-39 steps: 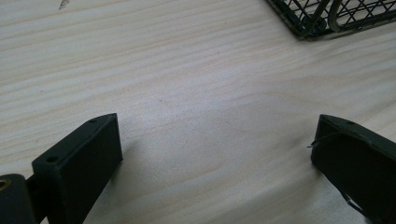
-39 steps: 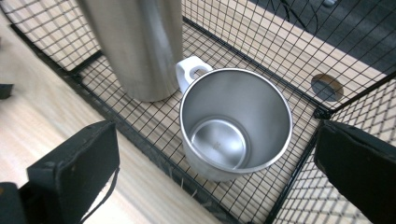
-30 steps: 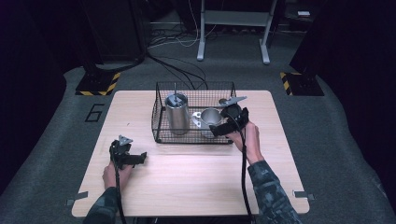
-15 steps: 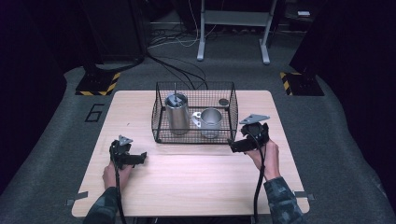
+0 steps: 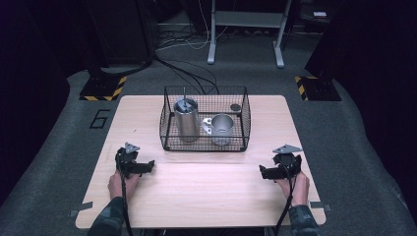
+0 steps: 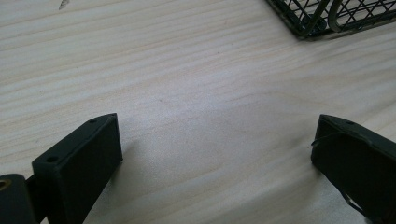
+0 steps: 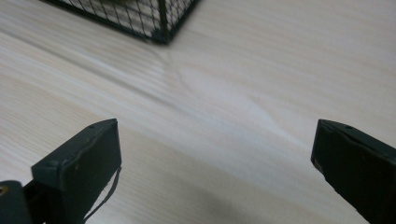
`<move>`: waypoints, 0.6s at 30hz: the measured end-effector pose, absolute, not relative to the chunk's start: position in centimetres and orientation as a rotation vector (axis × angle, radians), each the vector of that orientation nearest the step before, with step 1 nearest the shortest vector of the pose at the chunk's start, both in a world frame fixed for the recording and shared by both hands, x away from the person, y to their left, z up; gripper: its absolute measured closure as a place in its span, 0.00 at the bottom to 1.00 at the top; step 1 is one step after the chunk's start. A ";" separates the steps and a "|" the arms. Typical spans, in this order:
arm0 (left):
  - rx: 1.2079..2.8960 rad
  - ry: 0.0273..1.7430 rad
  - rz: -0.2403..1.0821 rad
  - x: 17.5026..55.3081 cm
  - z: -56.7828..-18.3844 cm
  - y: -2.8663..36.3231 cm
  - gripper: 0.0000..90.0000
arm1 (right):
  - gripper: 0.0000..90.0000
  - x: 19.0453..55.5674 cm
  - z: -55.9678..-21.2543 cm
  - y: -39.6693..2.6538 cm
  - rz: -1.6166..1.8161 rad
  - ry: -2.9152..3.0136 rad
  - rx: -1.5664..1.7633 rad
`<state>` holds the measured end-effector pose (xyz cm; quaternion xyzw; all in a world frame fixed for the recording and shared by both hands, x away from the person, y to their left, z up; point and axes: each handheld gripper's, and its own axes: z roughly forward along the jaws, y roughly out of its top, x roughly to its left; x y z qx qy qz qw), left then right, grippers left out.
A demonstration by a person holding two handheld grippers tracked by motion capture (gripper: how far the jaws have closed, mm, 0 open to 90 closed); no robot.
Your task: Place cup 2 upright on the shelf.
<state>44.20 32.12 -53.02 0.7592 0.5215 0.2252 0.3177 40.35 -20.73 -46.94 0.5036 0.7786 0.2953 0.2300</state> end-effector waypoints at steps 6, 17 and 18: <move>1.996 1.374 0.591 44.2 -53.0 32.1 0.02 | 0.00 39.5 -50.1 -22.4 0.833 2.108 1.455; 1.998 1.370 0.596 44.2 -53.0 32.1 0.02 | 0.00 38.7 -52.6 -23.8 0.842 2.054 1.474; 1.998 1.370 0.596 44.2 -53.0 32.1 0.02 | 0.00 38.6 -52.8 -23.8 0.845 2.047 1.474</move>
